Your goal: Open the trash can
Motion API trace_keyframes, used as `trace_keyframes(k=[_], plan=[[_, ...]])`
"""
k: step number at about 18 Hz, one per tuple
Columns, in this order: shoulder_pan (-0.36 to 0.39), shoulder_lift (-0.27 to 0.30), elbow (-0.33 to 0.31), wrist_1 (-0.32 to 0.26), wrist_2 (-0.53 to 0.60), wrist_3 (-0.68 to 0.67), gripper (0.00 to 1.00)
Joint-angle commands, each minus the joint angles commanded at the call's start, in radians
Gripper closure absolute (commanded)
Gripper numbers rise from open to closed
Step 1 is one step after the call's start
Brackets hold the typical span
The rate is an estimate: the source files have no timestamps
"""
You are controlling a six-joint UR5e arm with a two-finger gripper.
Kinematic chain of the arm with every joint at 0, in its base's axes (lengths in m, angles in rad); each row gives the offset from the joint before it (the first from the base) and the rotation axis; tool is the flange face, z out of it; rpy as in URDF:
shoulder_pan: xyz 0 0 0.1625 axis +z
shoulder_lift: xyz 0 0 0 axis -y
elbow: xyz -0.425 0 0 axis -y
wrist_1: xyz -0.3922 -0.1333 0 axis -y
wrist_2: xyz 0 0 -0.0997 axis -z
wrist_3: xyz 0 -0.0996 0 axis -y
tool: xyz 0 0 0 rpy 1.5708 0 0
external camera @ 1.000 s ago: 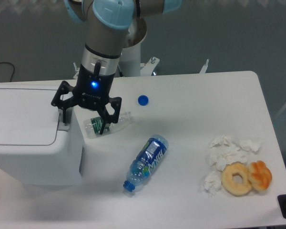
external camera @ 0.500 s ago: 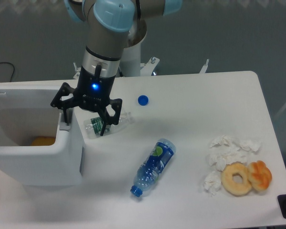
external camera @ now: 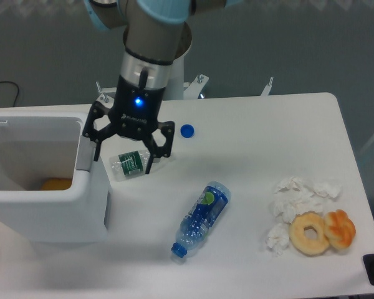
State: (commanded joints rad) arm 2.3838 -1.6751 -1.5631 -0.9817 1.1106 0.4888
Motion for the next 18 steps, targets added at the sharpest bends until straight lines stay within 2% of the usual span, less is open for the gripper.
trace_keyframes(k=[6, 13, 18], plan=[[0.040, -0.009, 0.003, 0.000, 0.051, 0.200, 0.00], [0.086, -0.025, 0.008, -0.002, 0.207, 0.465, 0.00], [0.087, -0.043, 0.005, -0.002, 0.313, 0.539, 0.00]])
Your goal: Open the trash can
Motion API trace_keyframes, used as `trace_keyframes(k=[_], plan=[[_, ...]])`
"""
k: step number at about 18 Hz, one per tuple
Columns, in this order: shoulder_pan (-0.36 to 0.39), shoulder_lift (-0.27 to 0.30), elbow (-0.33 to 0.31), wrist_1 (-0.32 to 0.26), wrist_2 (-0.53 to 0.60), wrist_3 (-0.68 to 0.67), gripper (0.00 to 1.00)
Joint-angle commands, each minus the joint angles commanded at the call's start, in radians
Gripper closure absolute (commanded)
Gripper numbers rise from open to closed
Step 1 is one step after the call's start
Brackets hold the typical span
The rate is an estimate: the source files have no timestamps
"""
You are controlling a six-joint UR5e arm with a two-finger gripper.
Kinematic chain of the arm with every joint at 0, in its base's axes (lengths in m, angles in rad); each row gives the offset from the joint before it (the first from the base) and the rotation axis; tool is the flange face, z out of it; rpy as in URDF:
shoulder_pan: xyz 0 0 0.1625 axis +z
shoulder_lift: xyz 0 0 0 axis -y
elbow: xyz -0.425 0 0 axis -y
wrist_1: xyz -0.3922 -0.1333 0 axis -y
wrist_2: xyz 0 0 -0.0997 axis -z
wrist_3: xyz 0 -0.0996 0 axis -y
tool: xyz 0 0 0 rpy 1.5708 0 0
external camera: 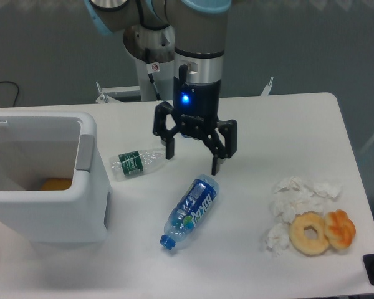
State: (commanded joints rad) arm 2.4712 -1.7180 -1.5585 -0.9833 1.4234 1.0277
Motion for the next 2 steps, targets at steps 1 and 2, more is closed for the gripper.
trace_keyframes(k=[1, 2], plan=[[0.000, -0.002, -0.002, 0.000, 0.009, 0.009, 0.00], [0.003, 0.000, -0.006, 0.000, 0.011, 0.017, 0.00]])
